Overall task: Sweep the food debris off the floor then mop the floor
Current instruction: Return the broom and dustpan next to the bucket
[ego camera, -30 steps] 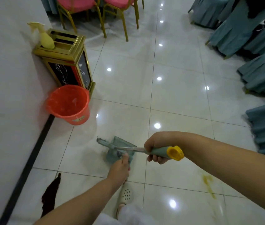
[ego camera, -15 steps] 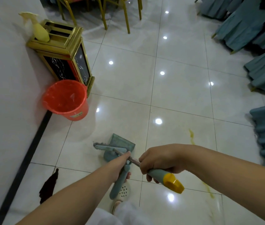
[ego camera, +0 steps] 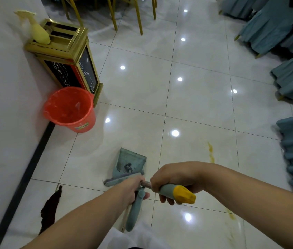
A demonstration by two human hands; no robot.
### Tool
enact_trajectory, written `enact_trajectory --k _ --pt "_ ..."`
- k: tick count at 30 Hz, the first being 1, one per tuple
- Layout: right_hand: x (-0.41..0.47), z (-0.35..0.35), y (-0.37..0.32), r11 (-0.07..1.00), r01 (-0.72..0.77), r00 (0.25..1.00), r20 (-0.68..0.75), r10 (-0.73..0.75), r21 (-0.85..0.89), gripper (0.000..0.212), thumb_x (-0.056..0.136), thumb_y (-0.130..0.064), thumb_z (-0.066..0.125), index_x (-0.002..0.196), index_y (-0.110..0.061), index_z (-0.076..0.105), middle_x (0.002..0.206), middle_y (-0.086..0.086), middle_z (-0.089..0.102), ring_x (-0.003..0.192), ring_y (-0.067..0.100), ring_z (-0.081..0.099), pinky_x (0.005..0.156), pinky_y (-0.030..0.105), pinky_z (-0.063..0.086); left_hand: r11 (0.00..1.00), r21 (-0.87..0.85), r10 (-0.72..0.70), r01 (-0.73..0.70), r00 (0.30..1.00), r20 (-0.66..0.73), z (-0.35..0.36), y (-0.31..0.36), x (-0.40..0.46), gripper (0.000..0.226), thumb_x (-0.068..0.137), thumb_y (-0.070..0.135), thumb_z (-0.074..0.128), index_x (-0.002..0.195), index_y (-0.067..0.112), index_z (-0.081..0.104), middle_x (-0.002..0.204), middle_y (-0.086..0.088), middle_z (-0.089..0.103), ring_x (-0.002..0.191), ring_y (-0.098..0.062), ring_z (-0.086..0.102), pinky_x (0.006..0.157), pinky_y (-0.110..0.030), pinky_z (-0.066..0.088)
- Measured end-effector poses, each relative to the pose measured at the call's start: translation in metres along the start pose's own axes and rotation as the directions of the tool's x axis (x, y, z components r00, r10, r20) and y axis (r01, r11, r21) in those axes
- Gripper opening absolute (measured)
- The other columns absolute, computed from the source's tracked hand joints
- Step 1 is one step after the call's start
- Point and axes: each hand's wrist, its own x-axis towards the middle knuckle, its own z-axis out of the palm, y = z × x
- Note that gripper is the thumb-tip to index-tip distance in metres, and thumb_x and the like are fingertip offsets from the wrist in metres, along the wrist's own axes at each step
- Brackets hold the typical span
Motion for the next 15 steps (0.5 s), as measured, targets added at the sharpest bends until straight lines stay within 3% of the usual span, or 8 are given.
enact_trajectory --k 4,6,7,8,10,13,15 --pt "0.003 -0.007 -0.001 0.998 0.069 0.997 0.019 -0.069 0.0 0.017 0.093 -0.027 0.048 0.09 -0.014 0.059 0.085 0.008 0.059 0.066 0.016 0.056 0.059 0.025 0.046 0.992 -0.122 0.03 -0.028 1.0 0.009 -0.001 0.004 0.004 0.038 0.085 0.021 0.066 0.115 -0.001 0.06 0.109 -0.018 0.066 0.063 -0.024 0.064 0.04 -0.025 0.052" --pt "0.006 -0.011 -0.004 0.992 0.127 0.992 0.002 -0.127 0.017 0.028 0.093 -0.032 0.05 0.107 -0.011 0.061 0.084 0.008 0.057 0.066 0.015 0.056 0.057 0.024 0.046 0.974 -0.209 0.103 -0.092 0.994 0.041 -0.003 0.006 0.005 0.041 0.087 0.017 0.057 0.123 -0.004 0.056 0.111 -0.02 0.064 0.083 -0.031 0.067 0.068 -0.039 0.061" --pt "0.008 -0.013 -0.006 0.989 0.151 0.988 -0.024 -0.15 0.013 0.034 0.094 -0.032 0.05 0.118 -0.01 0.059 0.081 0.006 0.056 0.063 0.013 0.055 0.055 0.022 0.046 0.957 -0.264 0.14 -0.121 0.988 0.057 -0.006 0.006 0.001 0.039 0.089 0.015 0.052 0.121 -0.006 0.056 0.108 -0.021 0.062 0.087 -0.032 0.064 0.078 -0.044 0.057" --pt "0.01 -0.015 -0.007 0.984 0.18 0.982 -0.053 -0.18 -0.001 0.035 0.096 -0.029 0.049 0.126 -0.011 0.056 0.077 0.005 0.056 0.06 0.011 0.055 0.052 0.021 0.046 0.947 -0.297 0.139 -0.119 0.989 0.046 -0.011 0.005 -0.003 0.03 0.091 0.013 0.049 0.11 -0.007 0.057 0.103 -0.021 0.059 0.084 -0.032 0.061 0.079 -0.044 0.055" --pt "0.016 -0.021 -0.012 0.965 0.259 0.959 -0.115 -0.261 -0.032 0.035 0.097 -0.018 0.047 0.131 -0.017 0.056 0.075 0.004 0.057 0.061 0.011 0.055 0.052 0.021 0.047 0.928 -0.357 0.13 -0.106 0.991 0.043 -0.023 0.002 -0.001 0.015 0.093 0.01 0.047 0.083 0.0 0.052 0.092 -0.019 0.054 0.074 -0.029 0.055 0.065 -0.039 0.049" --pt "0.024 -0.024 -0.023 0.934 0.349 0.923 -0.141 -0.357 -0.078 0.042 0.093 -0.002 0.048 0.126 -0.023 0.061 0.076 0.003 0.058 0.063 0.011 0.056 0.055 0.022 0.05 0.89 -0.443 0.141 -0.106 0.989 0.045 -0.038 0.006 0.0 0.008 0.089 0.008 0.055 0.082 0.003 0.053 0.089 -0.019 0.056 0.079 -0.028 0.057 0.059 -0.033 0.049" --pt "0.03 -0.022 -0.032 0.909 0.398 0.906 -0.103 -0.411 -0.125 0.041 0.092 -0.001 0.051 0.125 -0.024 0.063 0.076 0.0 0.06 0.061 0.007 0.057 0.053 0.018 0.05 0.871 -0.478 0.161 -0.111 0.985 0.065 -0.044 0.015 -0.004 0.007 0.086 0.009 0.062 0.087 0.002 0.059 0.078 -0.017 0.061 0.073 -0.026 0.063 0.054 -0.031 0.053"
